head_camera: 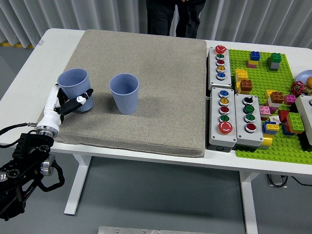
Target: Pick cup pour cup place
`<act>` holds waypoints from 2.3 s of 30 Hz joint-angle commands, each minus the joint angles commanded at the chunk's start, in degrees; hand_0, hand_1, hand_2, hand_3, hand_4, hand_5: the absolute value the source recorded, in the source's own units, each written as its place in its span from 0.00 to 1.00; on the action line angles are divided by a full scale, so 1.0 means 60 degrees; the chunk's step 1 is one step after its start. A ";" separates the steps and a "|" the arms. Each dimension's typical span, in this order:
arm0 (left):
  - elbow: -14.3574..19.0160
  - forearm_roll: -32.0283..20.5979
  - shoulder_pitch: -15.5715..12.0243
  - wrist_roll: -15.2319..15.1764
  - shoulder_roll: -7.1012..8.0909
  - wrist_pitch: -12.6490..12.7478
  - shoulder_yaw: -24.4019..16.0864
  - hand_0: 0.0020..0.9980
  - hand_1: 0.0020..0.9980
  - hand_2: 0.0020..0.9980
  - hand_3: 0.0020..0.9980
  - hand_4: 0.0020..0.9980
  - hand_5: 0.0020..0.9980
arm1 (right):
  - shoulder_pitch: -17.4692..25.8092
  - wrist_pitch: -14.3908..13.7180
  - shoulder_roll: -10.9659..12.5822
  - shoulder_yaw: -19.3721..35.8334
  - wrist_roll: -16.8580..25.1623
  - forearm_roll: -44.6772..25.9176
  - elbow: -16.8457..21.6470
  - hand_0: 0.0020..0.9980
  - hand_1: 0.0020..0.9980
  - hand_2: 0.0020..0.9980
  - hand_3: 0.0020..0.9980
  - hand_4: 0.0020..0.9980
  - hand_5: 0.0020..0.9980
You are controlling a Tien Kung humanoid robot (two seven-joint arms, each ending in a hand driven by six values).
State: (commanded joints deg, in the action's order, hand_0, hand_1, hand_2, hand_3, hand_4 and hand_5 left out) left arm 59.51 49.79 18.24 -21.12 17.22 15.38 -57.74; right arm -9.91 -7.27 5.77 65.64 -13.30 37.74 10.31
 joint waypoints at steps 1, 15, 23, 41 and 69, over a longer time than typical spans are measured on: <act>0.0002 0.0002 -0.0011 0.0003 0.0002 -0.0010 -0.0011 0.69 0.68 0.75 0.80 0.96 0.36 | 0.0005 0.0001 -0.0001 0.0001 -0.0001 0.0004 0.0000 0.72 0.69 0.74 0.70 0.32 0.30; 0.0085 0.0290 -0.0213 0.0031 -0.0005 0.0043 -0.0116 0.69 0.69 0.75 0.77 0.96 0.36 | 0.0019 0.0006 -0.0006 0.0004 -0.0010 0.0021 0.0000 0.72 0.69 0.74 0.70 0.31 0.30; 0.0198 0.0537 -0.0286 0.0089 -0.0018 -0.0042 -0.0302 0.69 0.69 0.75 0.77 0.96 0.36 | -0.0011 -0.0002 -0.0005 -0.0025 0.0001 -0.0038 0.0000 0.72 0.69 0.74 0.70 0.31 0.30; 0.0814 0.1375 -0.1011 0.0318 0.0114 -0.0285 -0.0908 0.71 0.73 0.81 0.78 0.95 0.36 | -0.0033 0.0001 0.0010 -0.0012 0.0010 -0.0052 0.0000 0.72 0.69 0.74 0.70 0.31 0.30; 0.1246 0.2543 -0.1518 0.0755 0.0142 -0.0742 -0.1693 0.84 0.85 0.98 1.00 0.98 0.42 | 0.0019 0.0006 0.0007 0.0023 0.0003 0.0025 0.0000 0.72 0.69 0.74 0.70 0.31 0.27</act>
State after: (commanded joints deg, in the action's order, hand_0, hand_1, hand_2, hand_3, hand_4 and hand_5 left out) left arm 66.98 65.05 9.13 -16.60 18.07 10.93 -67.89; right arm -9.79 -7.23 5.81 65.78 -13.28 37.90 10.31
